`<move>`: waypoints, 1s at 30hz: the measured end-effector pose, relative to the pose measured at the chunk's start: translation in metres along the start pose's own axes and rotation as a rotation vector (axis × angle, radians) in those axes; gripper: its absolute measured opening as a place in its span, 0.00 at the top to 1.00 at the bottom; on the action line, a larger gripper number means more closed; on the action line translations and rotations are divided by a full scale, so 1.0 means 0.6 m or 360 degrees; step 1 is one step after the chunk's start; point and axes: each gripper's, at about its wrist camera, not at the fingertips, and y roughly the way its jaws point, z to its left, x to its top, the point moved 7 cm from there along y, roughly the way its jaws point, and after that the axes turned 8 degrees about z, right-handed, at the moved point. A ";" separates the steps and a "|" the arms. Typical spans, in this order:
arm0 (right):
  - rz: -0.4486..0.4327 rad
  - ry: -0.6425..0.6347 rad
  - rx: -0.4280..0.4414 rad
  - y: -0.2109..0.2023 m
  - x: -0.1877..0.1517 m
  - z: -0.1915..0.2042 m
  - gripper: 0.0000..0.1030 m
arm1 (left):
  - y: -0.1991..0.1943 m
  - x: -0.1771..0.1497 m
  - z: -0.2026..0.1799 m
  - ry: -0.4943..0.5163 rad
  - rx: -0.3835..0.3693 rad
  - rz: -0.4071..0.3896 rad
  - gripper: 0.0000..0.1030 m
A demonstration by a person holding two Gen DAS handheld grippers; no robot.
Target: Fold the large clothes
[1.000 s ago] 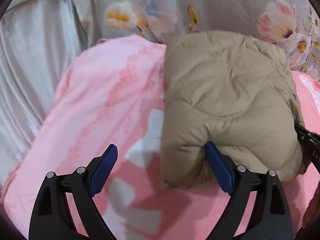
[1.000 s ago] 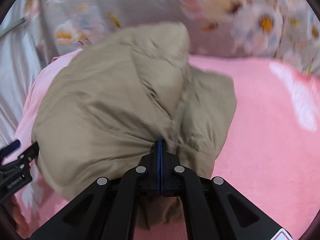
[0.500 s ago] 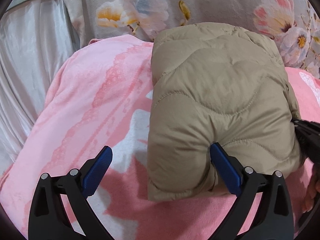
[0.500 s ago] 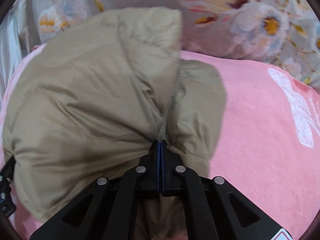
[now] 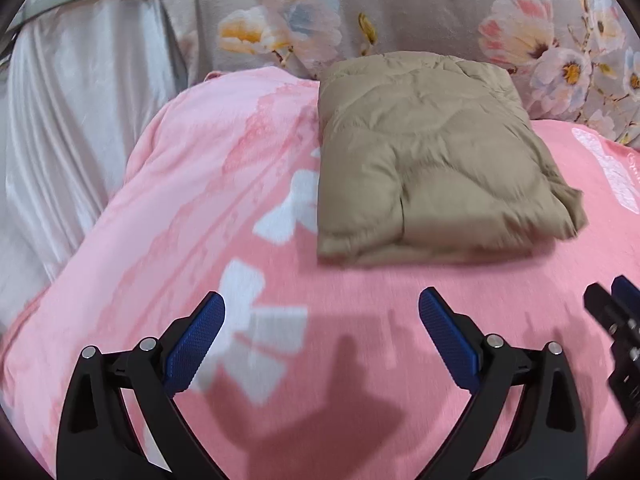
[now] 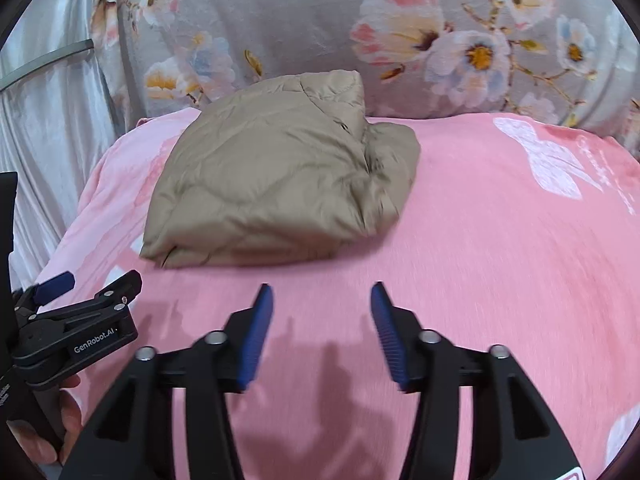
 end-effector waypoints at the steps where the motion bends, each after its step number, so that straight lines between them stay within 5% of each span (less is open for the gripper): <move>1: -0.0001 0.0013 -0.0006 -0.003 -0.010 -0.001 0.43 | -0.002 -0.012 0.001 -0.0015 -0.0006 0.0013 0.07; 11: 0.0065 -0.0033 -0.0102 -0.009 -0.094 0.016 0.41 | 0.000 -0.102 0.001 -0.0049 0.0009 0.0081 0.07; 30: 0.0043 -0.0072 -0.0198 -0.012 -0.105 0.020 0.39 | -0.018 -0.109 -0.003 -0.0030 0.0063 -0.0041 0.07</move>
